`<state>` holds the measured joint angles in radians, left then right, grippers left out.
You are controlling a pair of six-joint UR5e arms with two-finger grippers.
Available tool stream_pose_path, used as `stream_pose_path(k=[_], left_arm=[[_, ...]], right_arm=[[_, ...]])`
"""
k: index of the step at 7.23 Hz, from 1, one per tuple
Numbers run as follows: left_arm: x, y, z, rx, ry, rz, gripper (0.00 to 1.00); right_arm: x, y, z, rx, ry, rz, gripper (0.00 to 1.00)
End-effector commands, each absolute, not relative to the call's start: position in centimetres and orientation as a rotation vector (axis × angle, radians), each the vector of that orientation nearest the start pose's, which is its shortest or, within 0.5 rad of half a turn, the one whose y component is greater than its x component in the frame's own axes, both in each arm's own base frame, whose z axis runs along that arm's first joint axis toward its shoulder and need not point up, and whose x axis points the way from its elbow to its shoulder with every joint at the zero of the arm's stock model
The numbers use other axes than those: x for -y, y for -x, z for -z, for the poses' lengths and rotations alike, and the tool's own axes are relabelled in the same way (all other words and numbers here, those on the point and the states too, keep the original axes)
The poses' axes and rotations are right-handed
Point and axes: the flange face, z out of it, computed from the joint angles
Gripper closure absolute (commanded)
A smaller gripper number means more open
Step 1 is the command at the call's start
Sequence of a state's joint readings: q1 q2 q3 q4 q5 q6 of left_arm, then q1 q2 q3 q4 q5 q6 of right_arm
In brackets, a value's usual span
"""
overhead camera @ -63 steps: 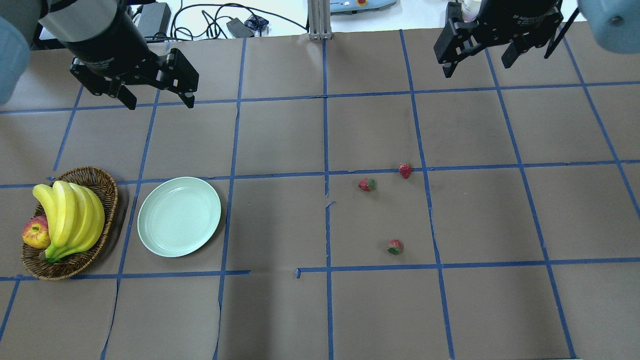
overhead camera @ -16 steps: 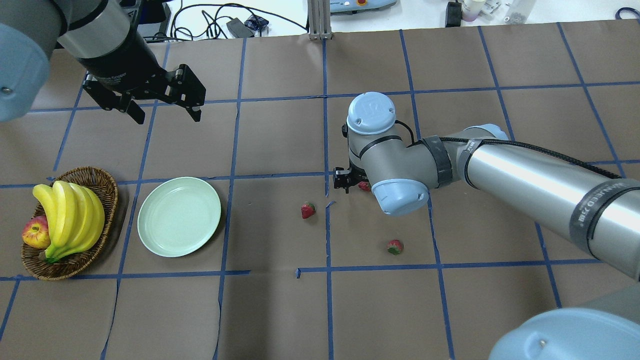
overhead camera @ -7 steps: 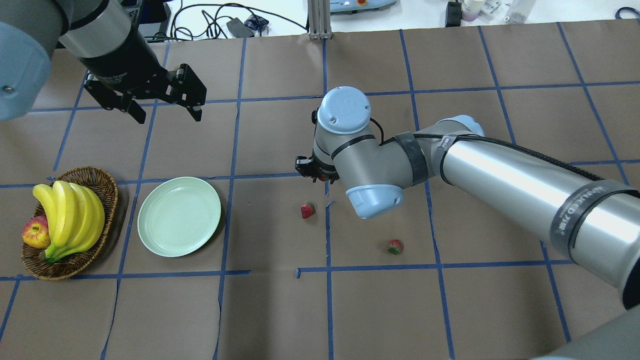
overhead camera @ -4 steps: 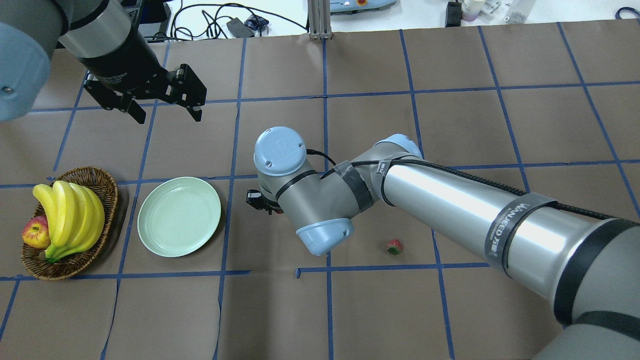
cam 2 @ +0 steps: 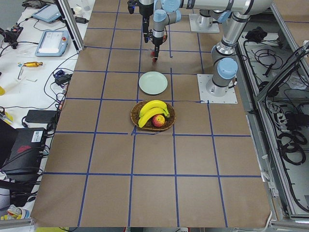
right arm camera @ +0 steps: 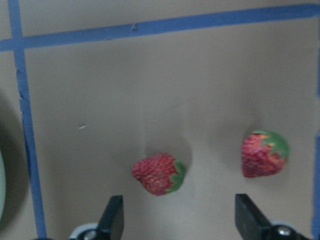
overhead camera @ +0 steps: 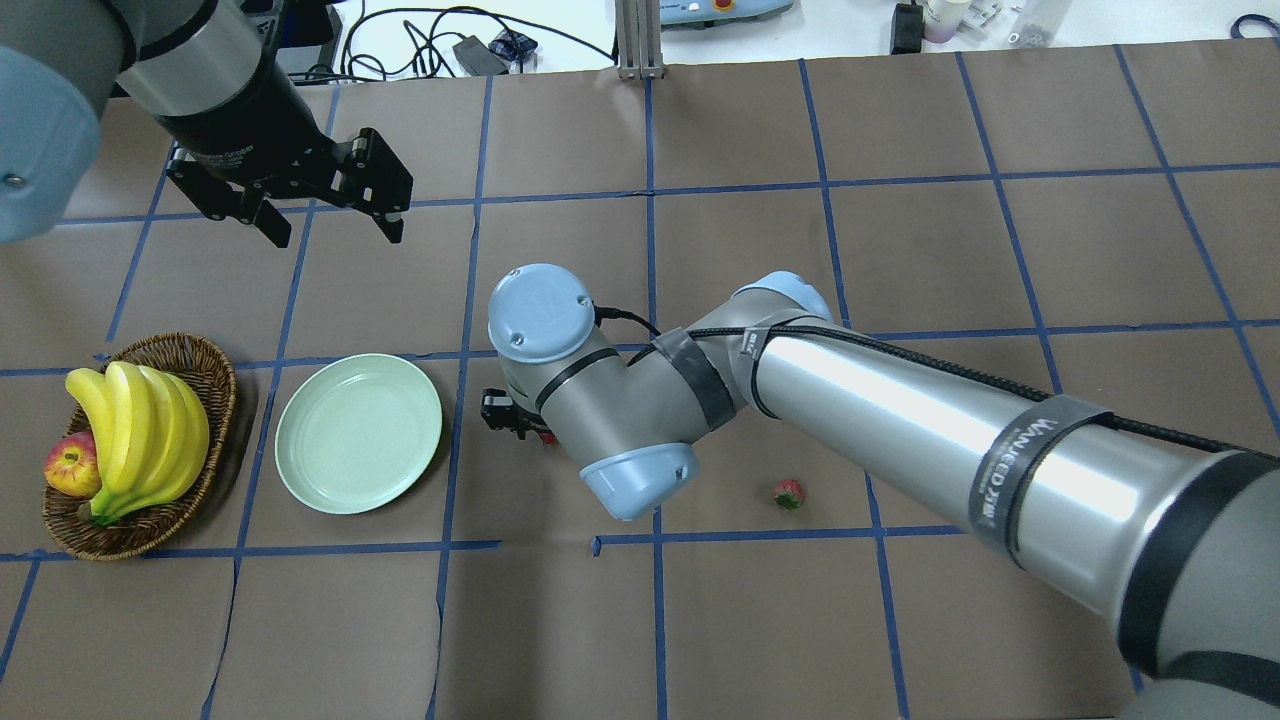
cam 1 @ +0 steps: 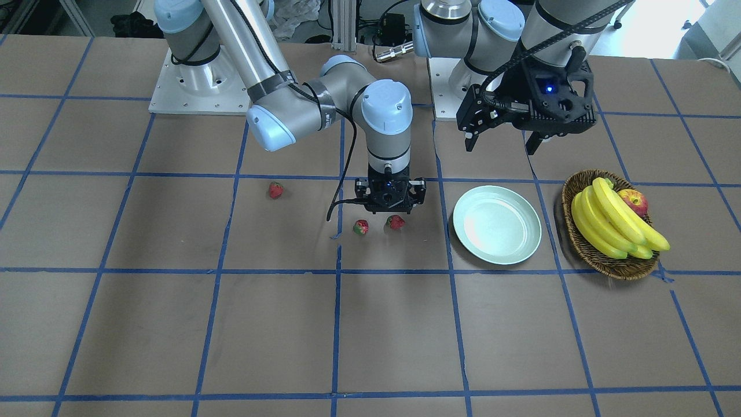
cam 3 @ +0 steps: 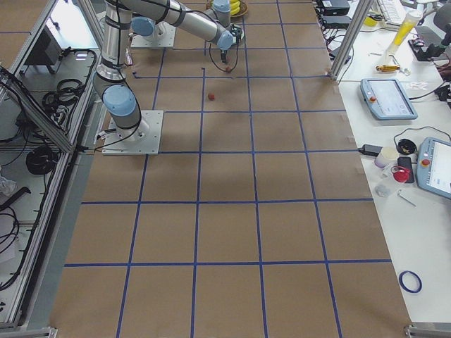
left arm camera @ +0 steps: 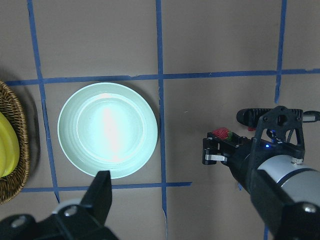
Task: Collect all strawberries into plate
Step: 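Carry the second strawberry toward the plate and release it beside the first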
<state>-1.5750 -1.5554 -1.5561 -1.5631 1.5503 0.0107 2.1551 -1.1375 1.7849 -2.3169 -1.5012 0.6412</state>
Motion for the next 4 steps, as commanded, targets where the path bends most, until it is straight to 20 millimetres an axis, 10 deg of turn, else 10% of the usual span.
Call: stream_pose_path(k=[1,4], left_arm=[[48.9,13.7,-50.4,-3.159,-0.022,0.061,0.0],[48.9,13.8,-50.2,-3.161,-0.025,0.056,0.0]], right_arm=[[45.0,-35.4,-29.0,-3.109,0.028,-0.029,0.0],[42.7,-27.3,-23.9,-3.241,0.225,-0.237,0.0]])
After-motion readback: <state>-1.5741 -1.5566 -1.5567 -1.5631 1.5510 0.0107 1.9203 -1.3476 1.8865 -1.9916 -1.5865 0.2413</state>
